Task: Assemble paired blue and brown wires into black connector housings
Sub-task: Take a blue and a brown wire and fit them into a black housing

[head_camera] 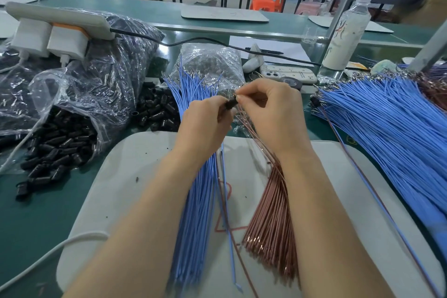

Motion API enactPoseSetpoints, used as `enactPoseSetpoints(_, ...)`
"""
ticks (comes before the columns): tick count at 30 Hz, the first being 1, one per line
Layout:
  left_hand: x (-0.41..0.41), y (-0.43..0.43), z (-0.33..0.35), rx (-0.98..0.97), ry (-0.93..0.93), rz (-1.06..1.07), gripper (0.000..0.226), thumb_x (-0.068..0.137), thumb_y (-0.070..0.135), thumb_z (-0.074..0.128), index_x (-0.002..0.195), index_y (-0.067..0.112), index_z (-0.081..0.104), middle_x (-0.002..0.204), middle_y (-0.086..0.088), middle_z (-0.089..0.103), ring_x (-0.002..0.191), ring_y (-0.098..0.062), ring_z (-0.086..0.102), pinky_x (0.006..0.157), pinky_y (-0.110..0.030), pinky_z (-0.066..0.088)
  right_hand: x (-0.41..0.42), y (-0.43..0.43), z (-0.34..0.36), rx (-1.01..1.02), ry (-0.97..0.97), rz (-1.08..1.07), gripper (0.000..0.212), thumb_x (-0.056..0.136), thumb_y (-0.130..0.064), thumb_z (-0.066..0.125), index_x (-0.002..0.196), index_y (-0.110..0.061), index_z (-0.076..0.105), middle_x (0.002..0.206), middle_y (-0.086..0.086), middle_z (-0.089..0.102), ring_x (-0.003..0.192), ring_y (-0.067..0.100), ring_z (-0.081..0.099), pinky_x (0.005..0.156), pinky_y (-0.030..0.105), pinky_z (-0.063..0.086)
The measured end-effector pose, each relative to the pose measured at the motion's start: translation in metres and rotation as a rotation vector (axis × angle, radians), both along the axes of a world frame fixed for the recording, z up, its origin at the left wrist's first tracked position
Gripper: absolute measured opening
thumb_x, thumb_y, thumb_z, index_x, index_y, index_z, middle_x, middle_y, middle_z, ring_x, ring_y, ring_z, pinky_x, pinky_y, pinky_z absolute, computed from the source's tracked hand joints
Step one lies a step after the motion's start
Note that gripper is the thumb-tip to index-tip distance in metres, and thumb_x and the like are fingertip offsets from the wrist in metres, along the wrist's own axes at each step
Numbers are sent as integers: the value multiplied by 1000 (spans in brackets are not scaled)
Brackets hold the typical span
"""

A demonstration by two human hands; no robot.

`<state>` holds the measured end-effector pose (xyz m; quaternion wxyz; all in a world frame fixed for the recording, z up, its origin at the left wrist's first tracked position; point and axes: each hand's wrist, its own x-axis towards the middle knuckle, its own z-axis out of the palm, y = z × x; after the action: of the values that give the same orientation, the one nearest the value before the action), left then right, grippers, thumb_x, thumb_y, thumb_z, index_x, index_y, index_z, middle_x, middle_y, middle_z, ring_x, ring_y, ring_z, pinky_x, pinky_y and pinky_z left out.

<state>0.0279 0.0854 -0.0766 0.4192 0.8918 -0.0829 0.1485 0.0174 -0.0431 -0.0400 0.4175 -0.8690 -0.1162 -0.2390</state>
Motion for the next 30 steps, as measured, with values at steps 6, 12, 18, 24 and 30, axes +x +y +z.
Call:
enactPoseSetpoints(6,-1,9,2,-243,58,-193,14,93,14,59,96,25,66,79,4,70,59,0,61,67,-20,54,7,-16,-4,110,165,96,7,82,-9,72,85,-15,74,77,-6,71,69,0,64,69,12,51)
enactPoseSetpoints(12,-1,10,2,-182,34,-200,12,91,18,61,93,29,65,76,7,70,66,-9,59,66,-24,49,10,-20,-10,205,239,186,16,81,-7,73,80,-22,71,75,-6,71,71,3,66,75,22,56)
enactPoseSetpoints(18,1,11,2,-99,53,-201,10,92,20,60,98,23,67,77,3,70,66,-5,58,67,-18,47,13,-22,-14,161,263,162,8,82,-9,72,84,-17,73,78,-1,72,74,10,68,76,25,57)
enactPoseSetpoints(24,1,12,-1,-67,80,-204,20,92,17,60,109,25,63,79,4,68,58,5,53,60,-5,41,12,-16,-14,126,248,126,13,86,-9,67,97,-15,72,86,-3,71,82,8,67,80,21,54)
enactPoseSetpoints(30,3,13,-2,-124,-11,-96,12,96,19,52,101,29,47,94,5,69,66,-4,57,55,-7,39,12,-17,-10,280,201,19,8,94,-15,57,90,-14,64,73,-1,67,60,4,62,65,22,55)
